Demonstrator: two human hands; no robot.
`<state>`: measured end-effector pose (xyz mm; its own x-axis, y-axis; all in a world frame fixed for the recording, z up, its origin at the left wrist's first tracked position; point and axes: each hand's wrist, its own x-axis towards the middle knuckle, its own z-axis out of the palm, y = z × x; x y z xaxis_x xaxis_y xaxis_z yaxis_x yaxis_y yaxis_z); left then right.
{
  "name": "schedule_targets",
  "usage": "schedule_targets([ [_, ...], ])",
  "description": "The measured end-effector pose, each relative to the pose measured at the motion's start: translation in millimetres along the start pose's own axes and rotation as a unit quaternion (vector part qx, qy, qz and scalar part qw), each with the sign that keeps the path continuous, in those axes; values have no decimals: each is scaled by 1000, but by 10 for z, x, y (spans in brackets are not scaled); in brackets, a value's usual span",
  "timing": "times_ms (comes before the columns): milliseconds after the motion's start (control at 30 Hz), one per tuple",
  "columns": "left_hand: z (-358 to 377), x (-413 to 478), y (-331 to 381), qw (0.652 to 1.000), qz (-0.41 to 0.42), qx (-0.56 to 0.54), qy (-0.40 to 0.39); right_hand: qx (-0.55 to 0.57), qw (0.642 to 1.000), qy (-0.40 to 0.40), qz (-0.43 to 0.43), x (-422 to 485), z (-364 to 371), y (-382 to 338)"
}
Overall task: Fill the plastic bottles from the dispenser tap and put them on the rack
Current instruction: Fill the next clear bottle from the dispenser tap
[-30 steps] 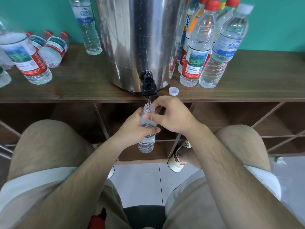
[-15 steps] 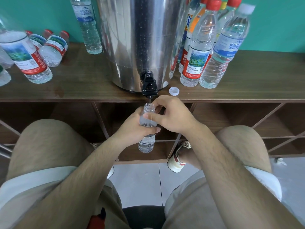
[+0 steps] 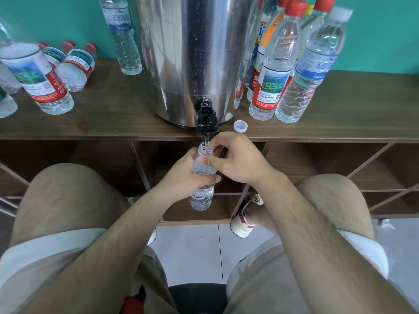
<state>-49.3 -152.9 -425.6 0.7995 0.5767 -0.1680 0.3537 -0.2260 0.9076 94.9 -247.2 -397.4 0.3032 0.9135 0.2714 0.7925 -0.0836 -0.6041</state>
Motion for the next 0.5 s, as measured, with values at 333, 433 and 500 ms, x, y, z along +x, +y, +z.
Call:
schedule_targets([
  [333, 1, 1, -5, 1000, 4, 6, 1, 3, 1000, 3, -5, 11, 3, 5],
  [433, 3, 3, -2, 1000, 1, 14, 2, 2, 1000, 2, -7, 10, 3, 8],
  [500, 1, -1, -5, 1000, 0, 9, 1, 3, 1000, 2, -7, 9, 2, 9],
])
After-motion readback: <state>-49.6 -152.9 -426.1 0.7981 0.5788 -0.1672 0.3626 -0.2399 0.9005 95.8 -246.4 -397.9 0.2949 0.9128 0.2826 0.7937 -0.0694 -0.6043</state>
